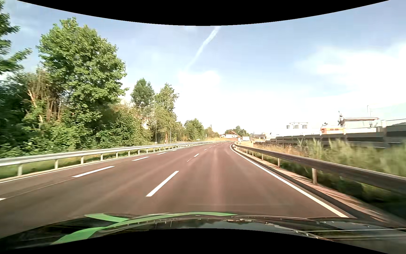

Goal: Follow the waypoints while adhering to traffic rules and regulations

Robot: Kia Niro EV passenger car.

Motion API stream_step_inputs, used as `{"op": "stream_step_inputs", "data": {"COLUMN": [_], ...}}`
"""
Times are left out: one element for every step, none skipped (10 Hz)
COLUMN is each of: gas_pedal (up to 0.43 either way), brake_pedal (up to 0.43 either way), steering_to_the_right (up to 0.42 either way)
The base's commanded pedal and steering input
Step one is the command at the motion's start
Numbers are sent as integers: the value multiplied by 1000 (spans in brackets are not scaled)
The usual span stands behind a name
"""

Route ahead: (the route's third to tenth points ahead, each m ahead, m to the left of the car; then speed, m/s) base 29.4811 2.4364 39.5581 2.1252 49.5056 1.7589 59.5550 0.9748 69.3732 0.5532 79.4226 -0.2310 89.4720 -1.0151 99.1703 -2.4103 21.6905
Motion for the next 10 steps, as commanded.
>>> {"op": "stream_step_inputs", "data": {"gas_pedal": [248, 248, 260, 268, 268, 268, 268, 268, 268, 268], "brake_pedal": [0, 0, 0, 0, 0, 0, 0, 0, 0, 0], "steering_to_the_right": [3, 3, 3, 4, 5, 5, 6, 5, 5, 5]}}
